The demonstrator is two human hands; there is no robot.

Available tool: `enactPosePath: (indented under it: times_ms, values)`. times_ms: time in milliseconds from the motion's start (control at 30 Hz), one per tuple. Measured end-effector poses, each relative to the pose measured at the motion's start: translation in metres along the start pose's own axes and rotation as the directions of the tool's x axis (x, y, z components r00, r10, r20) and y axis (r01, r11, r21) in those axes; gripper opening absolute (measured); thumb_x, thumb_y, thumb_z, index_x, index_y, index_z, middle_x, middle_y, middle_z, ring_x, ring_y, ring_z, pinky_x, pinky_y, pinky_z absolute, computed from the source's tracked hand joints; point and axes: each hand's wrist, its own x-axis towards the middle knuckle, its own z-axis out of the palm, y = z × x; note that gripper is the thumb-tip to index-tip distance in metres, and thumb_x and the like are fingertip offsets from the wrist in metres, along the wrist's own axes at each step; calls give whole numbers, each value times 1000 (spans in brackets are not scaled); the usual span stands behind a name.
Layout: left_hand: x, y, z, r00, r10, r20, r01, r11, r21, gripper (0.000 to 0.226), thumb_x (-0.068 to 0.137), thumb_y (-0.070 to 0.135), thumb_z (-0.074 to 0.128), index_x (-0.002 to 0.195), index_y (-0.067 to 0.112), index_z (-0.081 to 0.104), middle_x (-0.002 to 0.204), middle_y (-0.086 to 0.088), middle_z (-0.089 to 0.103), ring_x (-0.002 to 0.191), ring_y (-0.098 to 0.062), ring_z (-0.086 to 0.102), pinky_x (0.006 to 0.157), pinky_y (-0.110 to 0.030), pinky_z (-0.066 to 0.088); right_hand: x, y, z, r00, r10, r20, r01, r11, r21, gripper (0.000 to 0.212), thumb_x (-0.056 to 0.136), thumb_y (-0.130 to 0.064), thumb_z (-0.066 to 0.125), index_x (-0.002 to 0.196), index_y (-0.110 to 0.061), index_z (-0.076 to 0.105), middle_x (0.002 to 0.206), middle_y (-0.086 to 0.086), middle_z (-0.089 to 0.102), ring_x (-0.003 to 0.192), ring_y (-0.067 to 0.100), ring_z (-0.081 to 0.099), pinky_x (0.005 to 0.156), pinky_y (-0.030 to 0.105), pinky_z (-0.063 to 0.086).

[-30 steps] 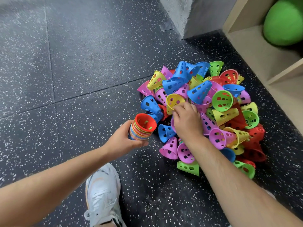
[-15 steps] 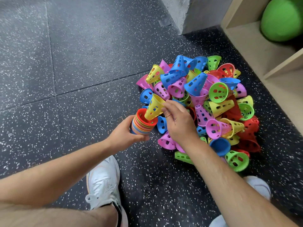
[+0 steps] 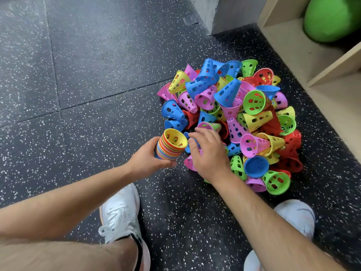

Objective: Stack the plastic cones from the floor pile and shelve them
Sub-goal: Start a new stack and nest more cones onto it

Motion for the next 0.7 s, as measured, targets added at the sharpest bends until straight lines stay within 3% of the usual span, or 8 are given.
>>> enactPosePath:
  times_ms: [133,267,400,567,700]
  values:
    - [1,5,4,1000,1,28,-1,1000,11,87,46,60,91,123,34,58,107,11,74,98,-7,72,95,-41,59,5,17,-11,974,222,46,-203,944,-262,41,99,-34,48,137,-19,56,153,7,39,142,26,26,115,46,28]
    - [3,9,6,999,0,35,0,1000,5,86,46,58,92,122,36,58,108,12,74,100,-7,72,96,-41,58,8,32,-17,948,300,107,-253,912,-322,49,101,-37,46,145,-18,47,160,3,30,146,24,20,116,46,24]
    - [2,10,8,999,-1,39,0,1000,5,81,54,45,99,123,34,57,108,11,73,97,-5,71,93,-41,60,10,38,-18,952,293,87,-260,926,-275,56,100,-39,50,147,-11,43,158,4,35,144,23,26,117,42,25]
    - [0,9,8,999,0,43,0,1000,0,91,46,58,92,125,31,58,109,11,73,100,-5,71,97,-40,58,11,39,-20,974,227,17,-224,969,-101,75,80,-49,77,138,-7,52,140,6,49,134,24,40,114,39,35]
    - [0,7,8,999,-1,45,2,1000,-9,90,46,57,93,125,31,58,110,10,74,101,-8,72,98,-42,57,11,32,-22,979,182,-92,-182,983,7,63,78,-44,81,124,-7,59,125,4,56,121,19,49,105,31,42]
